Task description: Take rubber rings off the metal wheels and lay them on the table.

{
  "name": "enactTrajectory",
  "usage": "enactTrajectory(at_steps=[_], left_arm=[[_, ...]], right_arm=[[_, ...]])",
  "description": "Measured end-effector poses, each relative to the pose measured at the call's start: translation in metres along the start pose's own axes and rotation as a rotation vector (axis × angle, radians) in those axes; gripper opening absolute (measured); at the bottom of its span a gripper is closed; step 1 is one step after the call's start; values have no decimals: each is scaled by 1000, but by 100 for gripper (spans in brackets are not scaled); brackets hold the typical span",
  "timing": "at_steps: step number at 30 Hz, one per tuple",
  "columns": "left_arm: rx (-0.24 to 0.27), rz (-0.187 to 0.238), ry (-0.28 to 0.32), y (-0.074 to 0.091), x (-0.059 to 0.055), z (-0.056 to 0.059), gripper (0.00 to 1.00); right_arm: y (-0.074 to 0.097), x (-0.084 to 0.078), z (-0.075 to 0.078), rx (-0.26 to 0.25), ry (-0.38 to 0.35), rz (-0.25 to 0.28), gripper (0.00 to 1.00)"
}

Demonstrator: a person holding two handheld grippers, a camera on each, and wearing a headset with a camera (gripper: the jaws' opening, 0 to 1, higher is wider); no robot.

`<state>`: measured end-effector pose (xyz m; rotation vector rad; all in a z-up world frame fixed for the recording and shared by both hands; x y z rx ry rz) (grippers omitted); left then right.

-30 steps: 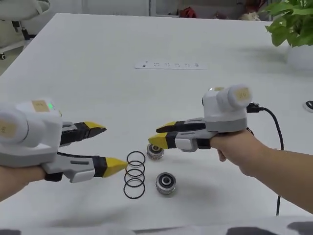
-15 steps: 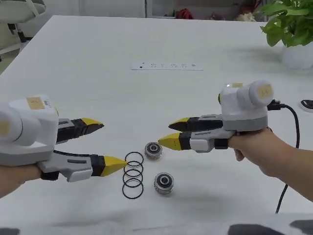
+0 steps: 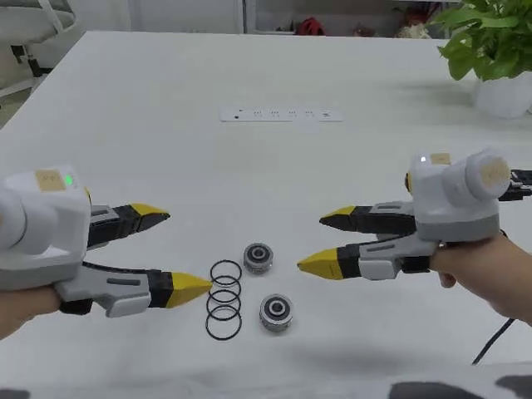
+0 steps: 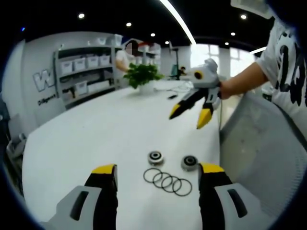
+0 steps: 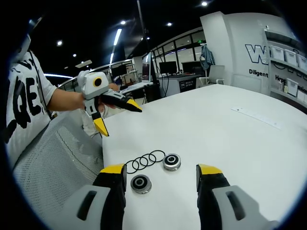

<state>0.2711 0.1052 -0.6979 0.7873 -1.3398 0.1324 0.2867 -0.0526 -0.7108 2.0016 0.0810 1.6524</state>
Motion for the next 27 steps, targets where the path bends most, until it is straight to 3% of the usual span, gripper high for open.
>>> enactTrajectory(at_steps=[14,27], left_arm=[[10,-12,-4,6,-6,3,73],[27,-8,8,11,-8,0,74]], right_arm=[[28,-17,-4,-40,31,-24,64],[34,-24,-3,-64,45,-36,66]])
Point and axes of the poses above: the centre of the closed fingertips' face, and the gripper's own axes: y roughly backward along the fingers, z roughly to its right, x roughly out of its top, the point moved 2 cm from there along y, roughly backward along the fingers, and after that the axes turned 3 degrees about y, right-handed, at the moved point
